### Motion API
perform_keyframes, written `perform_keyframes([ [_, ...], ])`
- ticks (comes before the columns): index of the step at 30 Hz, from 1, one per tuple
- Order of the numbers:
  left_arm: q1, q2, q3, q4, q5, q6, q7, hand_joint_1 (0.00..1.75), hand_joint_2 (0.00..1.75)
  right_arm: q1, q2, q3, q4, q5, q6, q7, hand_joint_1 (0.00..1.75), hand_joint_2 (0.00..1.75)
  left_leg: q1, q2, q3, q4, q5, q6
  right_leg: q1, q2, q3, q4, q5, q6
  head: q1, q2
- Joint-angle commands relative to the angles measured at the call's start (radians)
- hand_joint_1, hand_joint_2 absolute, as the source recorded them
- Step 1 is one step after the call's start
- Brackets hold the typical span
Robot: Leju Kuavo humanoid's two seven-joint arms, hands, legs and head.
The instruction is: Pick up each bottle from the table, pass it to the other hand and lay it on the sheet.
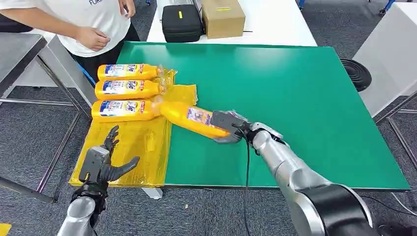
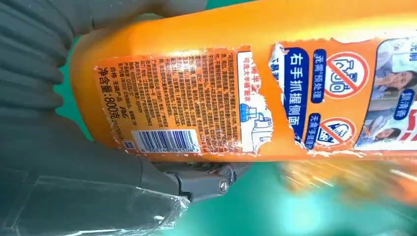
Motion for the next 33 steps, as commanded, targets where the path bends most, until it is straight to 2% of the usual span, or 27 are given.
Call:
perform_keyframes([
  [1,0.084,0.019,0.071,-0.088,0.059,-0.035,-0.023,0.00,1.75,0.063,0.002,-0.013,-0.170,-0.083,-0.049,-0.162,1.75,1.75,0.001,0.003,0.009,0.000,-0.005,0.000,0.002,0.001,0.009,-0.001,-0.004,-0.003,0.000,0.000],
  [4,0.082,0.017,0.072,-0.088,0.059,-0.035,-0.023,0.00,1.75,0.064,0.000,-0.009,-0.173,-0.087,-0.048,-0.159,1.75,1.75,0.000,0.002,0.003,0.000,-0.002,0.000,0.001,0.001,0.003,-0.001,-0.001,-0.002,0.000,0.000],
  [6,0.081,0.015,0.075,-0.087,0.072,-0.042,-0.023,0.00,1.75,0.069,0.000,-0.013,-0.182,-0.098,-0.054,-0.171,1.75,1.75,0.001,0.002,0.008,0.001,-0.005,0.000,0.001,0.000,0.008,0.000,-0.004,-0.003,0.000,0.000],
  [8,0.090,0.012,0.089,-0.099,0.118,-0.068,-0.030,0.00,1.75,0.098,0.002,-0.027,-0.232,-0.130,-0.079,-0.205,1.75,1.75,0.001,0.000,0.006,0.001,-0.003,0.000,0.001,-0.002,0.007,0.000,-0.003,-0.003,0.000,0.000],
  [10,0.091,0.013,0.102,-0.110,0.205,-0.141,-0.021,0.00,1.75,0.155,0.001,-0.046,-0.337,-0.178,-0.088,-0.208,1.75,1.75,0.000,0.000,0.003,0.000,-0.002,0.000,0.001,0.000,0.004,-0.001,-0.002,-0.002,0.000,0.000],
  [12,0.075,0.021,0.098,-0.106,0.312,-0.244,0.004,0.00,1.75,0.212,-0.012,-0.041,-0.434,-0.220,-0.057,-0.170,1.75,1.75,0.001,0.000,0.008,0.000,-0.005,-0.001,0.002,-0.001,0.009,0.000,-0.005,-0.004,-0.001,0.000],
  [13,0.064,0.022,0.093,-0.097,0.387,-0.311,0.015,0.00,1.75,0.226,-0.014,-0.036,-0.439,-0.232,-0.042,-0.160,1.75,1.75,0.001,-0.001,0.004,0.000,-0.002,0.000,0.001,-0.002,0.005,-0.001,-0.002,-0.002,0.000,0.000],
  [14,0.058,0.024,0.088,-0.093,0.420,-0.341,0.023,0.00,1.75,0.232,-0.013,-0.033,-0.434,-0.236,-0.044,-0.161,1.75,1.75,0.001,-0.002,0.007,0.000,-0.004,0.000,0.002,-0.003,0.008,-0.001,-0.004,-0.003,0.000,0.000],
  [18,0.056,0.022,0.084,-0.093,0.421,-0.341,0.023,0.00,1.75,0.233,-0.011,-0.031,-0.429,-0.237,-0.045,-0.162,1.75,1.75,0.000,-0.001,0.002,0.000,-0.001,0.000,0.001,-0.002,0.003,-0.001,-0.002,-0.002,0.000,0.000],
  [22,0.013,0.036,0.033,-0.047,0.545,-0.452,0.036,0.00,1.75,0.255,0.018,-0.013,-0.383,-0.287,-0.020,-0.209,1.75,1.75,0.001,-0.001,0.008,0.000,-0.004,-0.001,0.001,-0.003,0.008,0.000,-0.004,-0.004,0.000,0.000],
  [23,-0.004,0.031,0.019,-0.036,0.546,-0.452,0.037,0.00,1.75,0.270,0.025,0.004,-0.392,-0.292,-0.019,-0.209,1.75,1.75,0.001,-0.002,0.004,0.000,-0.002,-0.001,0.001,-0.002,0.004,-0.001,-0.002,-0.003,0.000,0.000],
  [28,-0.112,-0.005,-0.083,0.031,0.571,-0.459,0.053,0.00,1.75,0.334,0.077,0.133,-0.399,-0.347,-0.036,-0.209,1.75,1.75,0.001,-0.004,0.007,-0.001,-0.003,-0.001,0.002,-0.005,0.008,-0.001,-0.004,-0.004,0.000,0.000],
  [29,-0.119,-0.009,-0.092,0.035,0.576,-0.461,0.057,0.00,1.75,0.337,0.085,0.142,-0.391,-0.351,-0.038,-0.209,1.75,1.75,0.001,-0.003,0.003,-0.001,-0.001,-0.001,0.001,-0.004,0.004,-0.001,-0.002,-0.002,0.000,0.000],
  [30,-0.132,-0.016,-0.114,0.042,0.575,-0.458,0.057,0.00,1.75,0.340,0.095,0.163,-0.372,-0.357,-0.038,-0.209,1.75,1.75,0.001,-0.002,0.007,-0.001,-0.003,-0.001,0.001,-0.004,0.007,-0.001,-0.004,-0.003,0.000,0.000],
  [33,-0.135,-0.021,-0.119,0.044,0.575,-0.458,0.059,0.00,1.75,0.344,0.099,0.168,-0.371,-0.357,-0.042,-0.209,1.75,1.75,0.001,-0.002,0.005,0.000,-0.002,0.000,0.001,-0.004,0.006,-0.001,-0.003,-0.003,0.000,0.000],
])
